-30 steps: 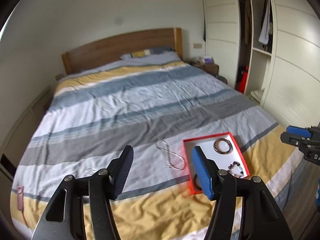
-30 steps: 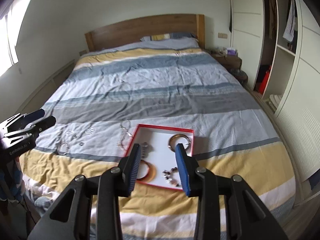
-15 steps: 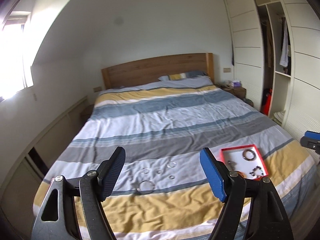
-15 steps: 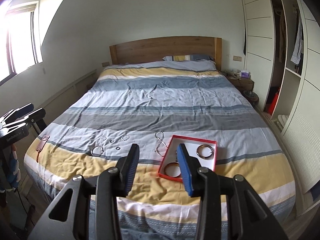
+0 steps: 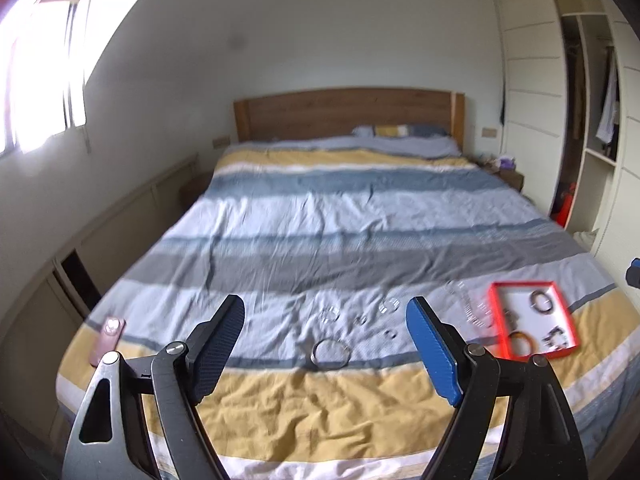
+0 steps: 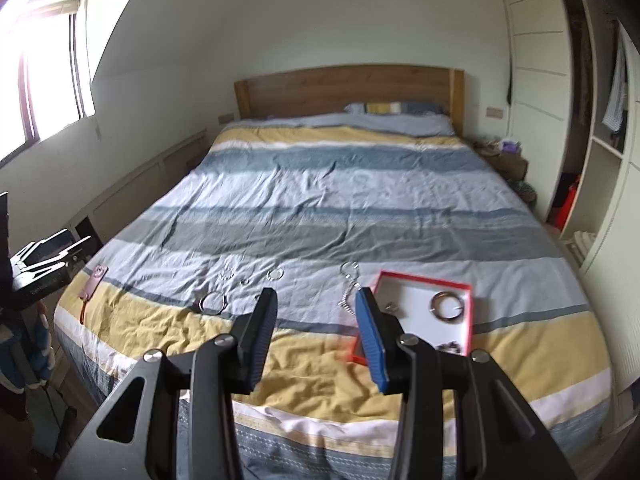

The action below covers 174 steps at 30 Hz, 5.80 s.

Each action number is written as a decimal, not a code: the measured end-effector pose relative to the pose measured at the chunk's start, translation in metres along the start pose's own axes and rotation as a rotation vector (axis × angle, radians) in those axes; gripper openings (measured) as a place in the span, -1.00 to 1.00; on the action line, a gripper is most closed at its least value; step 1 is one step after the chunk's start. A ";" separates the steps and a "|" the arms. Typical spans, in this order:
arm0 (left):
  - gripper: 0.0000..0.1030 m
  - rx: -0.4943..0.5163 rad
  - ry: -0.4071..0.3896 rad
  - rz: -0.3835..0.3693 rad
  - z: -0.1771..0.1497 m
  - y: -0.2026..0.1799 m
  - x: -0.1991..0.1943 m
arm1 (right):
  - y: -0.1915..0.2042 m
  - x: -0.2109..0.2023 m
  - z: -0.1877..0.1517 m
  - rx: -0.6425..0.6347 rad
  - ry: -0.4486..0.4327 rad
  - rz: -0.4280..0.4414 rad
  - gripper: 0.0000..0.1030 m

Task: Organize jewelry
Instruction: 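Move both open tools back over the remaining silver jewelry, then grasp the large silver hoop with the left tool while the right tool grasps a small silver ring, then carry the hoop into the red box with the left tool while the right tool releases the ring there, then grasp a small silver ring with the left tool while the right tool grasps the silver chain necklace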

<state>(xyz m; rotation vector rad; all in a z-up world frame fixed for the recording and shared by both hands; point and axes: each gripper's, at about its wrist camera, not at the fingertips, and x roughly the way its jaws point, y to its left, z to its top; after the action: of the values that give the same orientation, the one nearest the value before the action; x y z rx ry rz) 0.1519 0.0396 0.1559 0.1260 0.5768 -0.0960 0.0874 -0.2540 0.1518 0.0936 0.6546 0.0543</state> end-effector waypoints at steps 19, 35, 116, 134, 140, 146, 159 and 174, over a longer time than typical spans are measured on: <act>0.06 -0.135 0.330 -0.021 -0.112 0.055 0.252 | 0.095 0.314 -0.053 -0.072 0.302 0.199 -0.25; -0.24 -0.150 0.382 -0.090 -0.141 0.045 0.307 | 0.100 0.403 -0.064 -0.074 0.332 0.192 -0.26; -0.88 0.299 0.395 -0.442 -0.103 -0.358 0.255 | -0.222 0.261 -0.116 0.166 0.369 -0.183 -0.58; 0.00 0.181 0.264 -0.422 -0.069 -0.287 0.169 | -0.185 0.157 -0.086 0.174 0.208 -0.184 -0.34; 0.00 0.161 0.225 -0.354 -0.068 -0.227 0.139 | -0.140 0.131 -0.066 0.138 0.145 -0.144 -0.32; 0.00 0.122 0.215 -0.267 -0.074 -0.151 0.129 | -0.096 0.127 -0.049 0.099 0.115 -0.102 -0.26; -0.01 -0.004 0.246 -0.186 -0.083 -0.029 0.182 | -0.029 0.233 -0.031 0.029 0.200 -0.013 -0.21; -0.01 -0.049 0.322 -0.233 -0.079 -0.040 0.319 | -0.060 0.378 -0.014 0.051 0.367 -0.065 -0.21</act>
<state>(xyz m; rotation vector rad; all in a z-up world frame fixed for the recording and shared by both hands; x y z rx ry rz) 0.3704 -0.0064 -0.0889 0.0252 0.9135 -0.2916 0.3799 -0.2826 -0.0943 0.1127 1.0259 -0.0090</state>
